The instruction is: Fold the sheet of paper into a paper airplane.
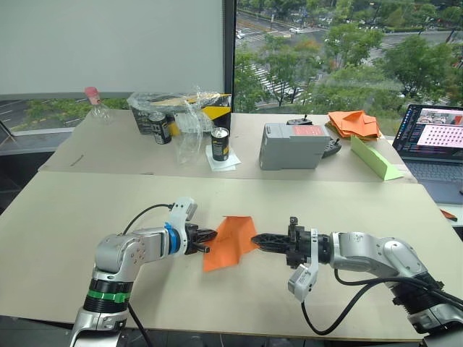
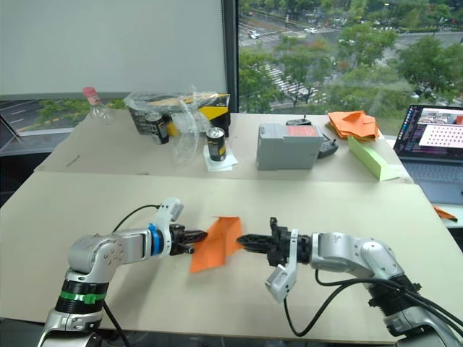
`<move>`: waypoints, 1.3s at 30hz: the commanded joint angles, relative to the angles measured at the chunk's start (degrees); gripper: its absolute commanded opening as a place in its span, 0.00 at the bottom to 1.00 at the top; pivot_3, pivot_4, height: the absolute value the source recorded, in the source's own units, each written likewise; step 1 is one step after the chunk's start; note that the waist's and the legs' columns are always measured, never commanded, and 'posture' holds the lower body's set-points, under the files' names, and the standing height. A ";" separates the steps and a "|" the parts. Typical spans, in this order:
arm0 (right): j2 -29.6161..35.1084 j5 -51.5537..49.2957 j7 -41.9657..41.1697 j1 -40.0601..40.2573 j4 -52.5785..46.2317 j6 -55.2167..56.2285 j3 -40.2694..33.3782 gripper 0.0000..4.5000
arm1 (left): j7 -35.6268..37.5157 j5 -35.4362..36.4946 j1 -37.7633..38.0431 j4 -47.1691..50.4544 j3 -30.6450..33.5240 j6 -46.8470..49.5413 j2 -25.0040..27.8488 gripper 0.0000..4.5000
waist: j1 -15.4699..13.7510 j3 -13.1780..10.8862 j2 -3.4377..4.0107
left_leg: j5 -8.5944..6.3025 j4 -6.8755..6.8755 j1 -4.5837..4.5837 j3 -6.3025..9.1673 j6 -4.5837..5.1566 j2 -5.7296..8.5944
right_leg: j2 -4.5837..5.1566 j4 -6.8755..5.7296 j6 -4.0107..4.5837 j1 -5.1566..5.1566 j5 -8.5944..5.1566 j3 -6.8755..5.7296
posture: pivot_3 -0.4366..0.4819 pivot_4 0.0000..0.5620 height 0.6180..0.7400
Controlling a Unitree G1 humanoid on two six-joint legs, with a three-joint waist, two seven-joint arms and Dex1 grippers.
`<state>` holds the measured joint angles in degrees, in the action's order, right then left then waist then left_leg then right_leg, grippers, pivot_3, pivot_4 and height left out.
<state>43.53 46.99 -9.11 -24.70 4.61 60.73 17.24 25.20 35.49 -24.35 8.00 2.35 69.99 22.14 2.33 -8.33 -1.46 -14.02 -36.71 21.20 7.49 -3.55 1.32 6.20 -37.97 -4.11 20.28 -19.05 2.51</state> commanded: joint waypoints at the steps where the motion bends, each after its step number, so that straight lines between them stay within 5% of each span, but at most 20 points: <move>1: -0.68 -3.90 -0.29 -0.11 0.26 -1.49 -0.77 0.43 | -0.94 -1.13 0.32 -0.64 -0.23 0.19 -0.01 0.00 | 0.01 0.00 0.00 | 0.00 0.00 0.00 0.00 0.00 0.00 | 0.00 0.00 0.00 0.00 0.00 0.00 | 0.48 0.27 1.00; 5: -1.80 -7.88 -1.10 1.30 2.18 -4.47 -1.39 0.73 | -0.96 -1.11 0.49 -0.51 -0.24 0.14 -0.05 0.00 | 0.00 0.00 0.00 | 0.00 0.00 0.00 0.00 0.01 0.00 | 0.00 0.00 0.00 0.00 0.00 0.00 | 0.48 0.27 1.00; 16: -6.87 -28.37 -14.08 7.83 -2.85 -22.94 -1.25 0.73 | -1.11 -1.05 0.78 -0.12 -0.25 0.22 -0.07 0.00 | 0.08 0.00 0.00 | -0.09 0.00 0.00 0.00 0.15 -0.01 | 0.00 -0.02 0.00 -0.01 0.00 0.00 | 0.48 0.27 1.00; 26: -11.42 -40.93 -23.35 10.54 -14.29 -43.40 -2.83 0.00 | -1.37 -0.95 0.96 0.10 -0.40 0.29 -0.51 0.00 | -0.01 0.00 0.01 | -0.23 0.00 0.00 0.03 0.40 -0.01 | 0.00 -0.02 0.00 -0.01 0.00 -0.02 | 0.48 0.27 1.00; 39: -12.46 -39.08 -24.71 8.13 -12.01 -52.86 -4.67 0.00 | -1.66 -0.95 1.11 0.10 -0.14 0.23 -0.69 0.00 | -0.13 0.01 0.01 | -0.25 0.00 0.00 0.04 0.43 0.00 | 0.00 -0.02 0.00 0.00 0.00 -0.02 | 0.48 0.27 1.00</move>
<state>29.83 6.34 -33.89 -16.19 -7.94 7.48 13.49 24.40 35.45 -24.21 8.13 2.42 69.87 21.40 2.20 -8.32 -1.45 -14.27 -36.71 21.20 7.52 -3.12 1.32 6.20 -37.99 -4.11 20.28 -19.05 2.49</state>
